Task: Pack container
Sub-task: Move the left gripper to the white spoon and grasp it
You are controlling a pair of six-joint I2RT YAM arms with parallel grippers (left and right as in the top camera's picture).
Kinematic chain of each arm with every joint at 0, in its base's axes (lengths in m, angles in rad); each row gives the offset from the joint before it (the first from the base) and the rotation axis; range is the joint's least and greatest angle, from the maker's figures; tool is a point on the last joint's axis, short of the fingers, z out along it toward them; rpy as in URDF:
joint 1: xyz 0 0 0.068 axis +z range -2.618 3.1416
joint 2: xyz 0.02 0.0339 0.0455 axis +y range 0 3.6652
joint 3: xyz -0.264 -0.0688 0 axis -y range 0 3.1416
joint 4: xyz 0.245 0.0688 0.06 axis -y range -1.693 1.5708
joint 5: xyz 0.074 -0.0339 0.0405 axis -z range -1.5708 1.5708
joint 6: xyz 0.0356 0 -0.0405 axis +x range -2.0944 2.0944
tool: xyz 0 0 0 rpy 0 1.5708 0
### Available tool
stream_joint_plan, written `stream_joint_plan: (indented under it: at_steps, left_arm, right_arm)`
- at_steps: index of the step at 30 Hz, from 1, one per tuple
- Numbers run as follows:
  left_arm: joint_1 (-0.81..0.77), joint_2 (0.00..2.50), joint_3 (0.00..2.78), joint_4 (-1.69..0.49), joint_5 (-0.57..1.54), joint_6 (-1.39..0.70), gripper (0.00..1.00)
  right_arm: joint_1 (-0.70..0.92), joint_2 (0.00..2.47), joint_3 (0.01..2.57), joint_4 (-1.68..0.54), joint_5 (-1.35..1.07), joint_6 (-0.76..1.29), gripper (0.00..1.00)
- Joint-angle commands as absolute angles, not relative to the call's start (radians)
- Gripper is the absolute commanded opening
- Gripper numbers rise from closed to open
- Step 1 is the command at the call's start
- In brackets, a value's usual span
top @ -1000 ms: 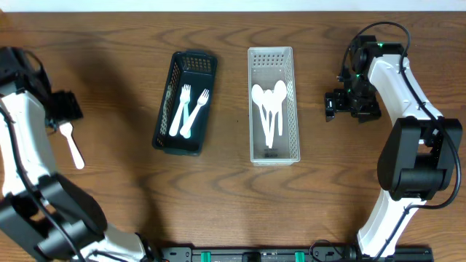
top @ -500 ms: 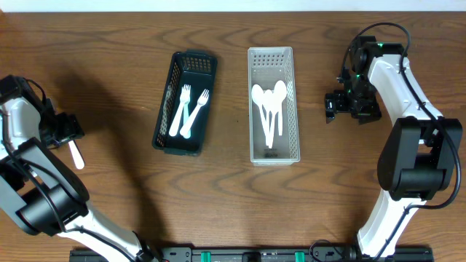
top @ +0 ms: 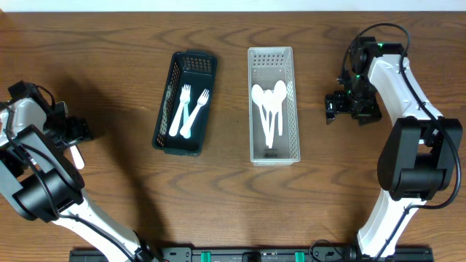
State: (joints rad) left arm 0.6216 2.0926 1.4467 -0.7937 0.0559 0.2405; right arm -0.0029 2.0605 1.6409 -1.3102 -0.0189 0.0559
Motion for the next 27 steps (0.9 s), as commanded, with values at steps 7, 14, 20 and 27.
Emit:
stream_joint_plan:
  at_steps: [7, 14, 20, 27]
  left_arm:
    - [0.627, 2.153, 1.444, -0.796, 0.088, 0.249, 0.57]
    - [0.627, 2.153, 1.444, -0.802, 0.092, 0.249, 0.31]
    - [0.627, 2.153, 1.444, -0.803, 0.098, 0.223, 0.10]
    - [0.622, 2.123, 1.449, -0.804, 0.120, 0.197, 0.06]
  right_arm:
    - [-0.006, 2.067, 1.640, -1.317, -0.015, 0.044, 0.89]
    - [-0.006, 2.067, 1.640, -1.317, -0.015, 0.044, 0.89]
    - [-0.006, 2.067, 1.640, -1.317, -0.015, 0.044, 0.89]
    - [-0.006, 2.067, 1.640, -1.317, -0.015, 0.047, 0.89]
